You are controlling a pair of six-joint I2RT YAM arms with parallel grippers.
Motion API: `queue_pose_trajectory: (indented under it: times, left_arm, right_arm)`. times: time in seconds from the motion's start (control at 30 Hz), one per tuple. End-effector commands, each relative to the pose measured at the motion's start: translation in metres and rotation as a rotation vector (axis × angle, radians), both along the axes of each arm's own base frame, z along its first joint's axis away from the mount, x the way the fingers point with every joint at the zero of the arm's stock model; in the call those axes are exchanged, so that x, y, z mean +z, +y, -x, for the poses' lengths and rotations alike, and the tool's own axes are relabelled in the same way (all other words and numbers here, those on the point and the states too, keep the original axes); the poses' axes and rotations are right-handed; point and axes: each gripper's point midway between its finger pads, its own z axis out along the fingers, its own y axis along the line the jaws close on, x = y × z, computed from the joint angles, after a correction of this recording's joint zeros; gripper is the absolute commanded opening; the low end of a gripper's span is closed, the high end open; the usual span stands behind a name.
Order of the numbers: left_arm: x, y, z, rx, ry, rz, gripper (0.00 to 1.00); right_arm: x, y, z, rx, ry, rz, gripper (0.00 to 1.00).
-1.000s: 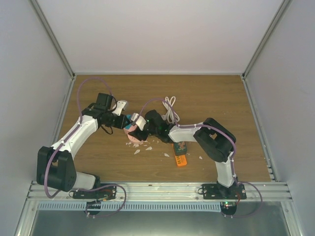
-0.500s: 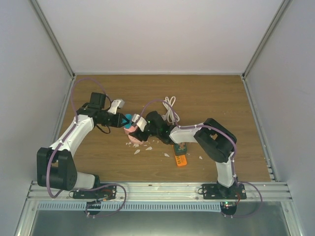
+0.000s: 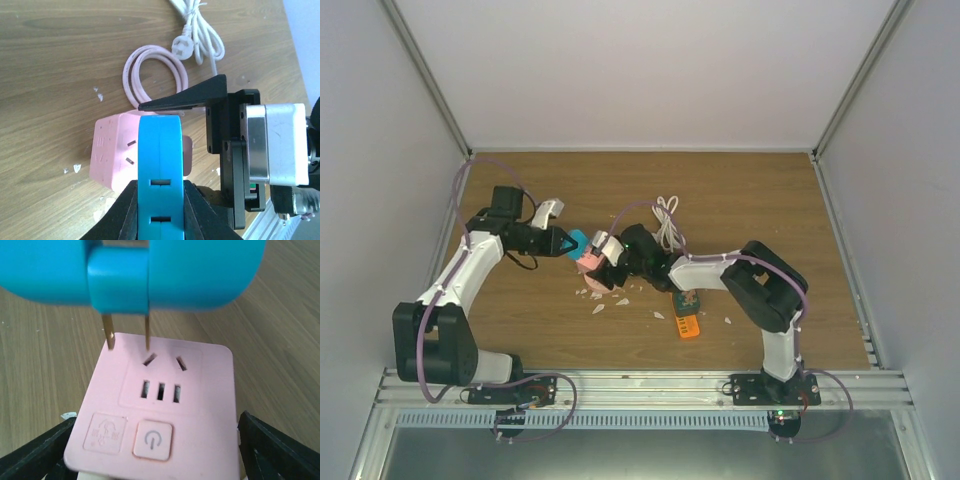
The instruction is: Pull the plug off the socket
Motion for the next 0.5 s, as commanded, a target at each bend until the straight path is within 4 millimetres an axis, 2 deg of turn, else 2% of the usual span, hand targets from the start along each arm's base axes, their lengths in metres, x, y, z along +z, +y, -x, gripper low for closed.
queue_pose_trajectory:
  times: [0.0, 0.1, 0.27, 0.4, 0.47]
  left_arm:
    - [0.032, -0.002, -0.006, -0.025, -0.066, 0.088, 0.00]
    - [0.050, 0.001, -0.009, -0.039, -0.128, 0.129, 0.00]
    - [0.089, -0.002, -0.010, -0.090, -0.266, 0.168, 0.00]
    - [0.109, -0.010, -0.001, -0.209, -0.384, 0.179, 0.00]
    - [0.117, -0.012, 0.003, -0.252, -0.442, 0.184, 0.00]
  right_arm:
    - [0.024, -0.007, 0.003, 0.017, -0.016, -0.018, 0.89]
    - [0.042, -0.008, 0.008, 0.038, -0.022, -0.049, 0.93]
    - [0.073, -0.011, 0.012, 0.099, -0.021, -0.099, 0.94]
    - [0.093, -0.020, 0.017, 0.189, 0.015, -0.116, 0.91]
    - [0.103, -0.032, 0.019, 0.269, 0.059, -0.111, 0.90]
